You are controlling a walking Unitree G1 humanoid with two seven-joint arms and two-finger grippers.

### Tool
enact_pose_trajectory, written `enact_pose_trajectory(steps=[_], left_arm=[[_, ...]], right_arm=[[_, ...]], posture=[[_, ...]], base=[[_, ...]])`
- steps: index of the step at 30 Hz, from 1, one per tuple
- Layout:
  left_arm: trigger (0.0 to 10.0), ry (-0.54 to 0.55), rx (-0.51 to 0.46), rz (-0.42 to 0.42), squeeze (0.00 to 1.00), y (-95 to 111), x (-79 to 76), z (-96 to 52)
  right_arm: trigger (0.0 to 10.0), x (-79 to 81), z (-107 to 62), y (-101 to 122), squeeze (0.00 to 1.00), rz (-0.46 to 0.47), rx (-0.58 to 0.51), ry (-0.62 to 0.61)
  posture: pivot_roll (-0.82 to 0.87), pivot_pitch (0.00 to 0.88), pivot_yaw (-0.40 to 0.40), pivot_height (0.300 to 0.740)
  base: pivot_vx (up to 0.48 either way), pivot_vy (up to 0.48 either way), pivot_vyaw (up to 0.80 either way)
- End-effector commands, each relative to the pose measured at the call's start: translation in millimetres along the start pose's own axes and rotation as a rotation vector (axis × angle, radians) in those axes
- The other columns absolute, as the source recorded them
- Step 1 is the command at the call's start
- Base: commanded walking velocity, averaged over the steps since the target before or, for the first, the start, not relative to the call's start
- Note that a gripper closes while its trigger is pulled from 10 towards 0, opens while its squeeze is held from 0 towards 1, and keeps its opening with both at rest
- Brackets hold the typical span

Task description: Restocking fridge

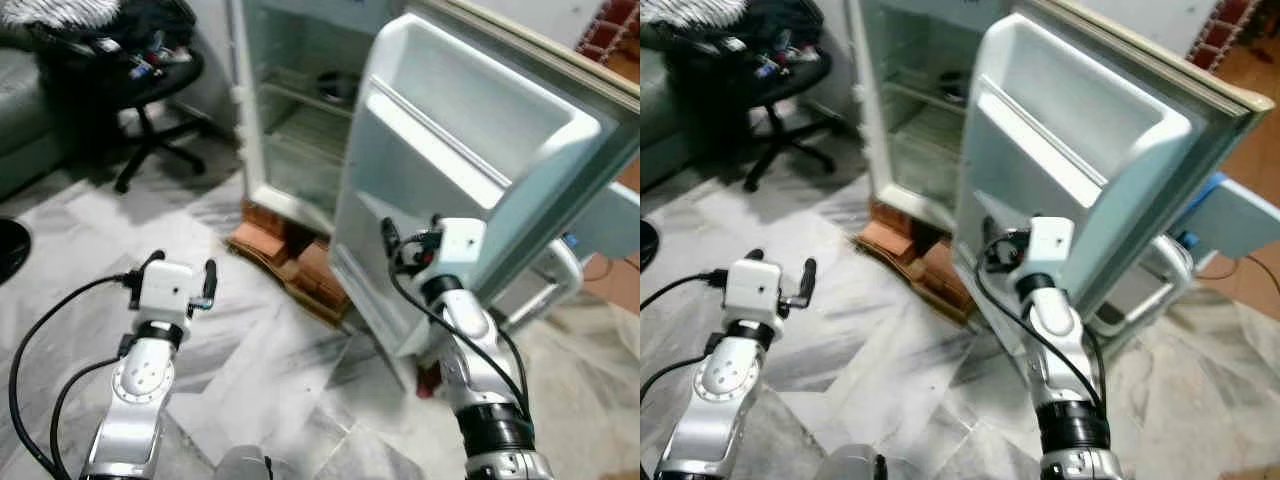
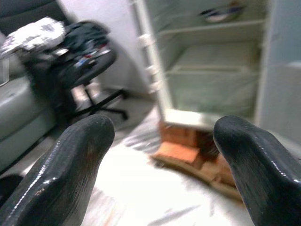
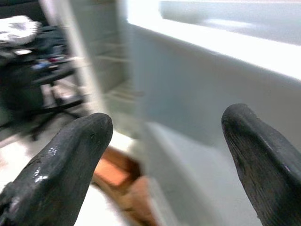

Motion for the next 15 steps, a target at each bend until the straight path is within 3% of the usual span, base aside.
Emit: enact_pose_trajectory(steps=[1, 4, 7, 8, 9, 10, 11, 12, 15], left_arm=[[10.0, -0.031, -0.003, -0.015, 0.0, 3.8, -8.6, 0.2], [10.0, -0.044, -0.006, -0.034, 0.0, 4.3, -11.9, -2.5], [10.0, -0.05, -0.005, -0.035, 0.0, 4.2, -13.7, -5.0], [10.0, -0.052, -0.003, -0.039, 0.0, 3.8, -14.6, -6.3], [10.0, -0.056, 0.001, -0.047, 0.0, 3.1, -16.5, -8.4], [10.0, -0.056, 0.001, -0.047, 0.0, 3.1, -16.5, -8.4], [10.0, -0.058, 0.002, -0.05, 0.0, 2.8, -17.3, -9.2], [10.0, -0.064, 0.005, -0.053, 0.0, 2.8, -19.5, -10.7], [10.0, -0.071, 0.004, -0.056, 0.0, 3.6, -21.1, -11.2]], right_arm=[[10.0, -17.5, -5.7, 2.8, 0.0, -0.016, -0.009, -0.055], [10.0, -22.2, -11.6, -0.5, 0.0, -0.022, 0.013, -0.035], [10.0, -16.1, -16.6, -4.0, 0.0, 0.019, 0.052, 0.063], [10.0, -6.0, -22.3, -12.0, 0.0, 0.094, 0.129, 0.169], [10.0, 15.3, -40.4, -23.3, 0.0, 0.201, 0.27, 0.393], [10.0, 15.3, -40.4, -23.3, 0.0, 0.201, 0.27, 0.393], [10.0, 23.9, -50.4, -26.9, 0.0, 0.232, 0.328, 0.486], [10.0, 32.4, -82.1, -38.4, 0.0, 0.212, 0.5, 0.687], [10.0, 24.3, -106.0, -52.0, 0.0, 0.174, 0.664, 0.78]], posture=[[0.12, 0.081, -0.053, 0.74], [0.13, 0.085, -0.056, 0.74], [0.13, 0.089, -0.059, 0.74], [0.13, 0.09, -0.059, 0.74], [0.12, 0.091, -0.06, 0.74], [0.12, 0.091, -0.06, 0.74], [0.12, 0.091, -0.06, 0.74], [0.12, 0.093, -0.063, 0.74], [0.12, 0.093, -0.065, 0.74]], base=[[0.0, 0.0, 0.0], [0.0, 0.0, 0.0], [0.0, 0.0, 0.0], [0.0, 0.0, 0.0], [0.0, 0.0, 0.0], [0.0, 0.0, 0.0], [0.0, 0.0, 0.0], [0.0, 0.0, 0.0], [0.0, 0.0, 0.0]])
Point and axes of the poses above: a point about 5 cm out from each wrist's last joint towards the gripper, its own z axis pointing out of the wrist towards the gripper, its own y axis along the axis of the wrist's last joint, x = y × z, the point moved 3 cm from there along z, pointing out of the wrist towards the gripper, and after that the axes turned 15 degrees about z, right-handed, at the moved point
